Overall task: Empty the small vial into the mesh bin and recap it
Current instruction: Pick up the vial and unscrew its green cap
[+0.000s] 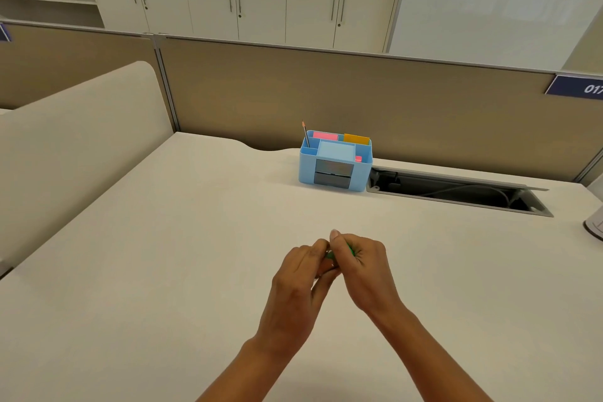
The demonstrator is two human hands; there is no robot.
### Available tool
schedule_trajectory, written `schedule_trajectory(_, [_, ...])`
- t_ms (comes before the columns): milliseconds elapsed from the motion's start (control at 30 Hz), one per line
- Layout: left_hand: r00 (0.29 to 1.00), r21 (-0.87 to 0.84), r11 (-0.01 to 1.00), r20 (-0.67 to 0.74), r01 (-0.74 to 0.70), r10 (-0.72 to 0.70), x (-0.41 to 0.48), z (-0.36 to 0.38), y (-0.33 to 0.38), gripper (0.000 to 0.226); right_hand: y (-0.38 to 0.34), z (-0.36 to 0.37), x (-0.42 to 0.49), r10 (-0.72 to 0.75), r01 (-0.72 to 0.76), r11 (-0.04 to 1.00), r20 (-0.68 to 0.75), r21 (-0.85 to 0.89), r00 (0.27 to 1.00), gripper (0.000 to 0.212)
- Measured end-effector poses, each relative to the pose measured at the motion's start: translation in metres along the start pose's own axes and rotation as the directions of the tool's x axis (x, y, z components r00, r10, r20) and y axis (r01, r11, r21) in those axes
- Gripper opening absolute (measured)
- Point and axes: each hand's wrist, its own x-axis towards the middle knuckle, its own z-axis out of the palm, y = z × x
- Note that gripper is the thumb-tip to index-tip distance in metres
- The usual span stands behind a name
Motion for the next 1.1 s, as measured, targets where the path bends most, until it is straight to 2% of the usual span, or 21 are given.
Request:
schedule_trajectory(167, [1.0,-0.016,1.0,-0.023,0.0,-0.001,-0.001,-0.001,0.0,0.036,0.001,-0.003,0.0,-0.024,0.024,1.0,0.07,-0.002,0.997,0.053])
schedule_trajectory(300, [0.998,-0.017,0.999,-0.045,0.037,-0.038,-0.001,0.0,-0.001,0.044,0.006,-0.003,-0.003,-0.114,0.117,0.982,0.027,-0.149,0.993,0.045])
schedule_trajectory(367, [0.996,-0.018,0.997,-0.05,0.069,-0.07,-0.001,-0.001,-0.004,0.04,0.006,-0.003,-0.004,-0.107,0.115,0.984,0.065,-0.137,0.992,0.041])
schedule_trajectory(467, [0.991,-0.059,0.991,-0.059,0.117,-0.12,-0.002,0.0,-0.008,0.034,0.001,-0.003,-0.005,-0.04,0.048,0.998,0.145,-0.047,0.989,0.036])
schedule_trajectory(567, [0.978,-0.143,0.973,-0.072,0.182,-0.194,-0.004,0.002,-0.01,0.028,-0.005,-0.004,-0.006,0.063,-0.085,0.992,0.221,0.09,0.973,0.033])
schedule_trajectory(667, [0.957,-0.224,0.939,-0.065,0.262,-0.283,-0.004,0.005,-0.011,0.025,-0.01,-0.008,-0.007,0.179,-0.255,0.929,0.277,0.27,0.944,0.025])
schedule_trajectory(867, [0.934,-0.322,0.89,-0.046,0.322,-0.354,-0.002,0.005,-0.011,0.018,-0.015,-0.016,-0.004,0.253,-0.363,0.802,0.281,0.473,0.926,0.016])
schedule_trajectory(967, [0.896,-0.472,0.78,0.048,0.41,-0.442,0.002,0.001,-0.008,0.012,-0.015,-0.019,-0.003,0.277,-0.397,0.735,0.291,0.55,0.916,0.014])
schedule_trajectory(1100, [0.834,-0.582,0.629,0.173,0.515,-0.523,0.003,0.0,-0.01,0.024,-0.014,-0.019,-0.005,0.296,-0.403,0.7,0.274,0.589,0.915,0.013])
